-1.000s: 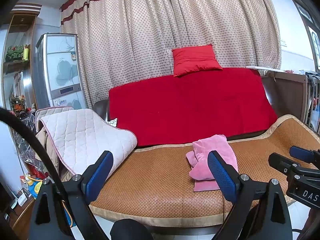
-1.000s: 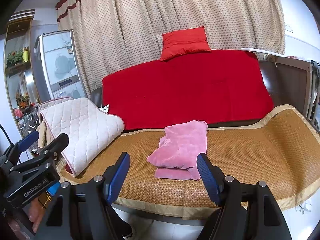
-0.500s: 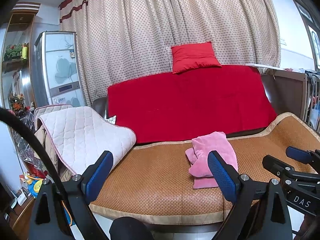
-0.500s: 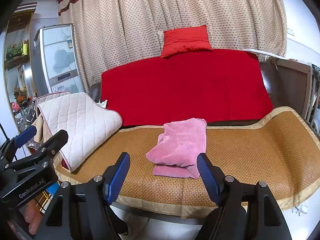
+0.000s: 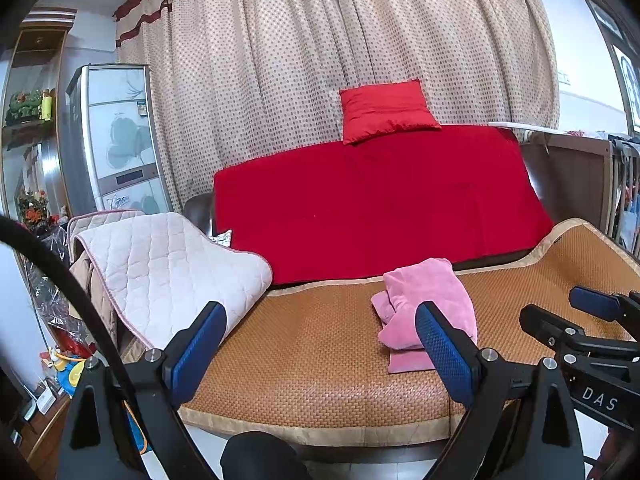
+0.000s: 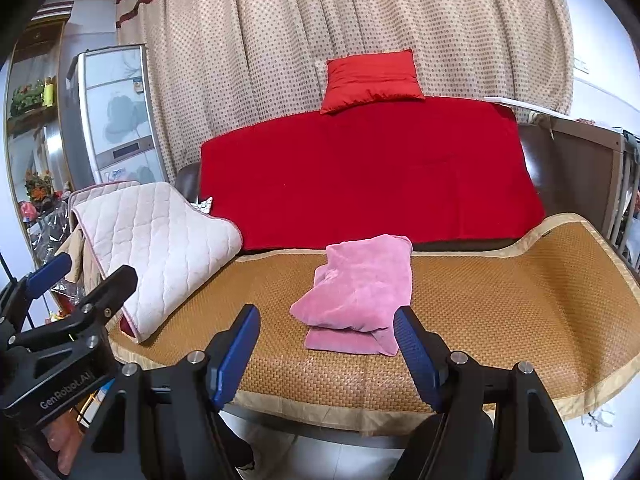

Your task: Fold large clothes

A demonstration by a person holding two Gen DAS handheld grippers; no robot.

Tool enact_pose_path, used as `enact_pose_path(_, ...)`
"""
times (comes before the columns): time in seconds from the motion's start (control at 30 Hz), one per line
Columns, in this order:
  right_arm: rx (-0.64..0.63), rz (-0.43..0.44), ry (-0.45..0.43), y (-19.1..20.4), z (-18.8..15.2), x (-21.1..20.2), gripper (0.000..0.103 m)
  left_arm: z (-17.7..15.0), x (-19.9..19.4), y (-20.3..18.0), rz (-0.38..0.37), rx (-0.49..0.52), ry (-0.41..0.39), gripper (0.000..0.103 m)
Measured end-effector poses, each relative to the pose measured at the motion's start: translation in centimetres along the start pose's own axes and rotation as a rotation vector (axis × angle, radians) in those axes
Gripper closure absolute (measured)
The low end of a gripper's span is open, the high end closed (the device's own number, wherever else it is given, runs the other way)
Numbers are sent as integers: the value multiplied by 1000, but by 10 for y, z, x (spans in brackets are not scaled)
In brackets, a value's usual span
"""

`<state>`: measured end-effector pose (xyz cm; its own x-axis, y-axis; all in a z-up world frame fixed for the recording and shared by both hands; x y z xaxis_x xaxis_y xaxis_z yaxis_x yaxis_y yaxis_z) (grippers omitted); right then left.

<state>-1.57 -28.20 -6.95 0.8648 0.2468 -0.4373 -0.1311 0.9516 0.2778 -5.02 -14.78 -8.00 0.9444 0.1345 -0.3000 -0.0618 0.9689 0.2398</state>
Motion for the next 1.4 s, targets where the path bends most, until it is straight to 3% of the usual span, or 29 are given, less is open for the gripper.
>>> enact_pose_path(1.4,-9,-6,44,12,-15,17,30,-19,18,9,-4,-1,52,7)
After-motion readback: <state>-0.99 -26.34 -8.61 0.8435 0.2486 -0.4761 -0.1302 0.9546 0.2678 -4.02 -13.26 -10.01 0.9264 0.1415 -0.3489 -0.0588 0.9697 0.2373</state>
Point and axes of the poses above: each gripper's, at about its wrist camera, not at the fingertips, and x roughly the way its jaws point, y to its left, z to its top, the point moved 10 cm from there along x, roughly the way its jaws point, and after that the axes turned 8 degrees about z, right-handed, at the moved point
